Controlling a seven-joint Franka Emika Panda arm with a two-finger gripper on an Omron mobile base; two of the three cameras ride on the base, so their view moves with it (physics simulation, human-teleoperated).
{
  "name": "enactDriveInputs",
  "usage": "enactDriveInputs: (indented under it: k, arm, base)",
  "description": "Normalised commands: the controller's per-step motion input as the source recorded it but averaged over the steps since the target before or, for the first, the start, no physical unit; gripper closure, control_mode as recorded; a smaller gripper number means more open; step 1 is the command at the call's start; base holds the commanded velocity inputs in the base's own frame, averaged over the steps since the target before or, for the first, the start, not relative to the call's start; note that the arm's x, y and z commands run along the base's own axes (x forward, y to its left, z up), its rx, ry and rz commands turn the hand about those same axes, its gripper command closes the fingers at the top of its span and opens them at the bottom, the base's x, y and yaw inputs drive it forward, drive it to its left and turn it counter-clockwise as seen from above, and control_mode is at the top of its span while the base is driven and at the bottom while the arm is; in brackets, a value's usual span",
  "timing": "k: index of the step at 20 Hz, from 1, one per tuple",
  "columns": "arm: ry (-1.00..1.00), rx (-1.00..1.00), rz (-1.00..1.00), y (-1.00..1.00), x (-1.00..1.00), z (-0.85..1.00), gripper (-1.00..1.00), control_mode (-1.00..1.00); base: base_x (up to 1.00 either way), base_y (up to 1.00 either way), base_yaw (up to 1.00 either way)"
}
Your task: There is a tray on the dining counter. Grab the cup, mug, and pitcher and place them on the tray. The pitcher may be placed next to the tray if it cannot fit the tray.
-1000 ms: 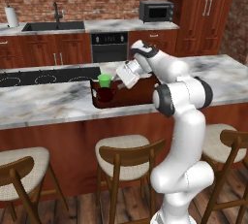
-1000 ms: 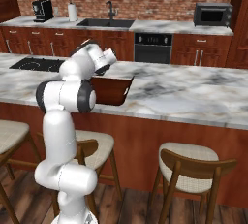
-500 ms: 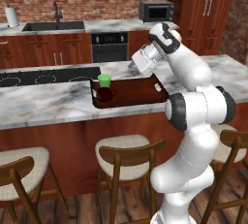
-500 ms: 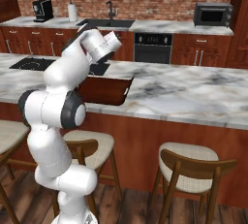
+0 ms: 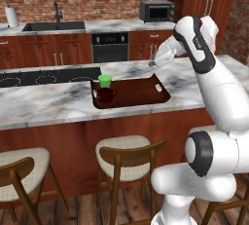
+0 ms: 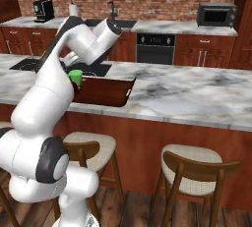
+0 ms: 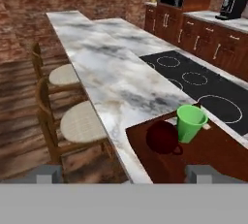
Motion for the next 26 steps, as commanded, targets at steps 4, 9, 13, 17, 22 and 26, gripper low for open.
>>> enactDriveInputs:
  k: [4, 9, 13, 17, 22, 26]
  arm:
    - [0.01, -0.02, -0.52, -0.16, -0.94, 0.75, -1.00, -1.00]
    - [0.00, -0.08, -0.53, -0.09, -0.83, 0.49, -1.00, -1.00]
    - [0.02, -0.01, -0.50, -0.07, -0.92, 0.44, -1.00, -1.00]
    - [0.00, 0.01, -0.45, 0.00, -0.99, 0.25, -1.00, -1.00]
    - [0.00, 0.07, -0.41, -0.10, -0.90, 0.00, -1.00, -1.00]
    - [0.00, 0.00, -0.14, -0.04, -0.33, 0.10, -1.00, -1.00]
  base:
    - [0.00, 0.00, 0.00]
    - [0.00, 0.00, 0.00]
    - [0.00, 0.00, 0.00]
    - [0.00, 0.00, 0.00]
    - [0.00, 0.00, 0.00]
    - [0.00, 0.00, 0.00]
